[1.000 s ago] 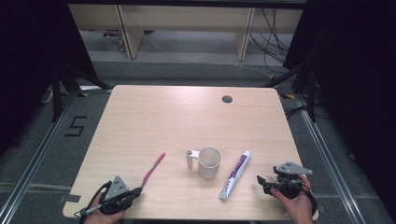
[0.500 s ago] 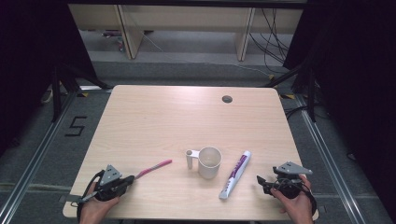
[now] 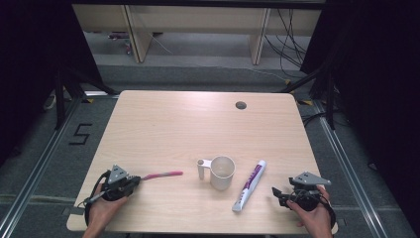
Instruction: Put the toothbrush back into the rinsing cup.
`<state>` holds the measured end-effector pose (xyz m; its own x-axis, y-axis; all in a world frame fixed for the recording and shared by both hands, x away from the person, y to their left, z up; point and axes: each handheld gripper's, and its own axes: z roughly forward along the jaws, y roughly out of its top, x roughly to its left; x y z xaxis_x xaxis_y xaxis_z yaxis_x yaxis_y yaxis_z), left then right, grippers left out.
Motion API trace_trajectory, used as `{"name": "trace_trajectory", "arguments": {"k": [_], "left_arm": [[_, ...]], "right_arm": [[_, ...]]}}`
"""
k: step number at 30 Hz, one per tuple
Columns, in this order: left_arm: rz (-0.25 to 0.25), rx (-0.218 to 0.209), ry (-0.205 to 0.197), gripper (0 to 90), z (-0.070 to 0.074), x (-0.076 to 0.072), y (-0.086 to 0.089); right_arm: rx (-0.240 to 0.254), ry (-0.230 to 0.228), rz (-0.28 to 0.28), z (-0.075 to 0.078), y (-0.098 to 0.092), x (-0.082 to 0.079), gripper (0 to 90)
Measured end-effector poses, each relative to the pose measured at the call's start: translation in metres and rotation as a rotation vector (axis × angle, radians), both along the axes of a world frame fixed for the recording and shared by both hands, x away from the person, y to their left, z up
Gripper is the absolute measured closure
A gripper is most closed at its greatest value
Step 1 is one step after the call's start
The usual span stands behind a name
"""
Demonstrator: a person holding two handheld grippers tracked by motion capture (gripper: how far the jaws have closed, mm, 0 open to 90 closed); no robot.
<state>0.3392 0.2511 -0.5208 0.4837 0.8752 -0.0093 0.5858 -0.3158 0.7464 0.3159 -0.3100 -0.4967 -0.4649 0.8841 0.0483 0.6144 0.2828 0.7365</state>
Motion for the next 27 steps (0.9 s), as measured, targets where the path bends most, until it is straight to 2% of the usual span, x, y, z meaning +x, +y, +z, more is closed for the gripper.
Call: {"name": "trace_trajectory", "arguments": {"k": [1, 5, 6, 7, 9, 15, 17, 20, 22, 23, 24, 25, 27], "left_arm": [[0.016, -0.004, 0.001, 89.1, 0.000, 0.003, 0.000], [0.028, -0.005, 0.002, 89.1, 0.000, 0.014, -0.001], [0.037, -0.015, -0.001, 89.1, 0.000, 0.017, -0.002], [0.027, 0.012, 0.010, 89.1, 0.002, 0.021, -0.002], [0.042, -0.011, 0.000, 89.0, 0.001, 0.026, -0.006], [0.040, 0.016, 0.005, 88.5, 0.001, 0.043, -0.016], [0.055, -0.005, -0.005, 88.3, 0.002, 0.047, -0.020], [0.054, -0.008, -0.001, 88.2, 0.003, 0.054, -0.025], [0.040, 0.021, 0.011, 88.2, 0.003, 0.058, -0.028], [0.040, 0.020, 0.008, 88.2, 0.003, 0.059, -0.029], [0.053, -0.001, 0.002, 88.0, 0.002, 0.061, -0.033], [0.030, 0.026, 0.012, 87.8, 0.003, 0.062, -0.033], [0.046, 0.002, -0.001, 87.8, 0.002, 0.064, -0.038]], "right_arm": [[-0.024, -0.041, 0.035, -0.001, -0.003, 0.003, 24.6], [-0.026, -0.040, 0.029, 0.000, -0.003, 0.002, 24.6], [0.005, 0.005, -0.004, 0.000, 0.000, 0.000, 24.5], [-0.001, -0.006, -0.001, 0.000, 0.000, 0.000, 24.6], [-0.005, -0.013, 0.000, -0.001, -0.001, 0.000, 24.5], [-0.010, -0.002, 0.005, 0.000, -0.001, 0.000, 24.5], [-0.010, -0.001, 0.004, 0.000, -0.001, 0.000, 24.6], [-0.004, -0.009, 0.002, -0.001, -0.001, 0.001, 24.5], [-0.009, 0.003, -0.005, -0.001, 0.000, 0.000, 24.6], [-0.004, -0.009, 0.003, -0.001, -0.001, 0.001, 24.5], [-0.003, -0.009, 0.002, -0.001, -0.001, 0.000, 24.6], [-0.003, -0.009, 0.003, -0.001, -0.001, 0.001, 24.5], [-0.003, -0.008, 0.004, -0.001, -0.001, 0.001, 24.6]]}}
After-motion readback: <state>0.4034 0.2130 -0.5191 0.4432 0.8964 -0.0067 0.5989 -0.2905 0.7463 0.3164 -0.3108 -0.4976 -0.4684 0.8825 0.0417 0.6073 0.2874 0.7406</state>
